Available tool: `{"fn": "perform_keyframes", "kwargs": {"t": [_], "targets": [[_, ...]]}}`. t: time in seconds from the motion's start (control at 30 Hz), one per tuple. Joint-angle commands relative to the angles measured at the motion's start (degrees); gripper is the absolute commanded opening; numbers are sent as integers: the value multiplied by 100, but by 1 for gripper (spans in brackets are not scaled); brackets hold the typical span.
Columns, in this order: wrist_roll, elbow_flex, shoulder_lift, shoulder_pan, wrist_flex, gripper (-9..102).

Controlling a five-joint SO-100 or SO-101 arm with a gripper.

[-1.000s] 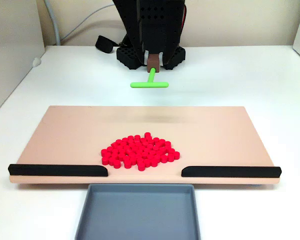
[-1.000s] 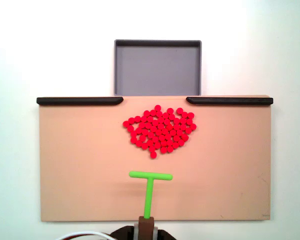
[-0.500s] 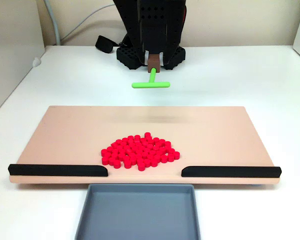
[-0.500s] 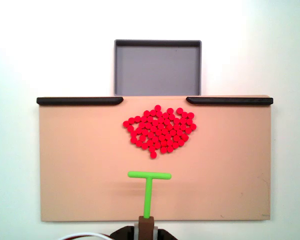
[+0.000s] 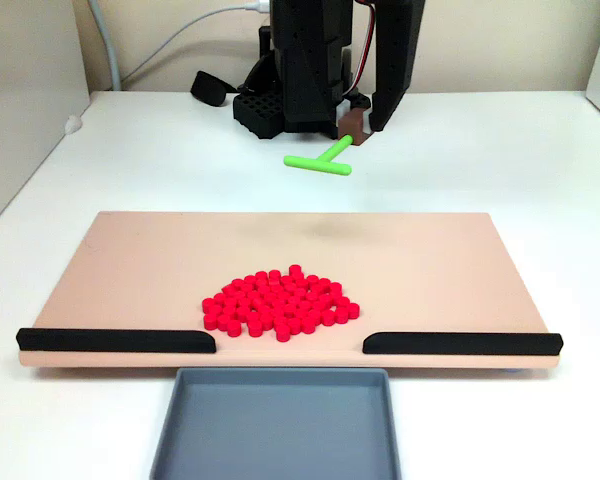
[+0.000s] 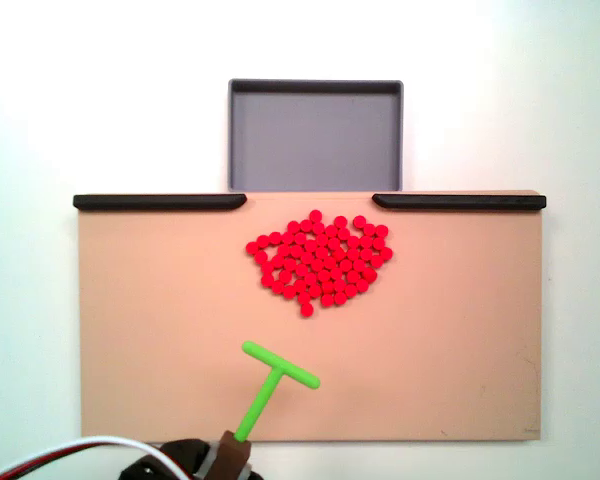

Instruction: Gather the left side granules

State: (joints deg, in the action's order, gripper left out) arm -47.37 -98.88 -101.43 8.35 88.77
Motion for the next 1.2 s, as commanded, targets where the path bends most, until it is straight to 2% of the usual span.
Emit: {"fn": "perform_keyframes", "kwargs": {"t": [0.0,0.4,1.17], "targets": [[721,396,158,167,-18,0],[2531,1898,1731,861,44,0],[5317,3551,3305,923,70,0]]}}
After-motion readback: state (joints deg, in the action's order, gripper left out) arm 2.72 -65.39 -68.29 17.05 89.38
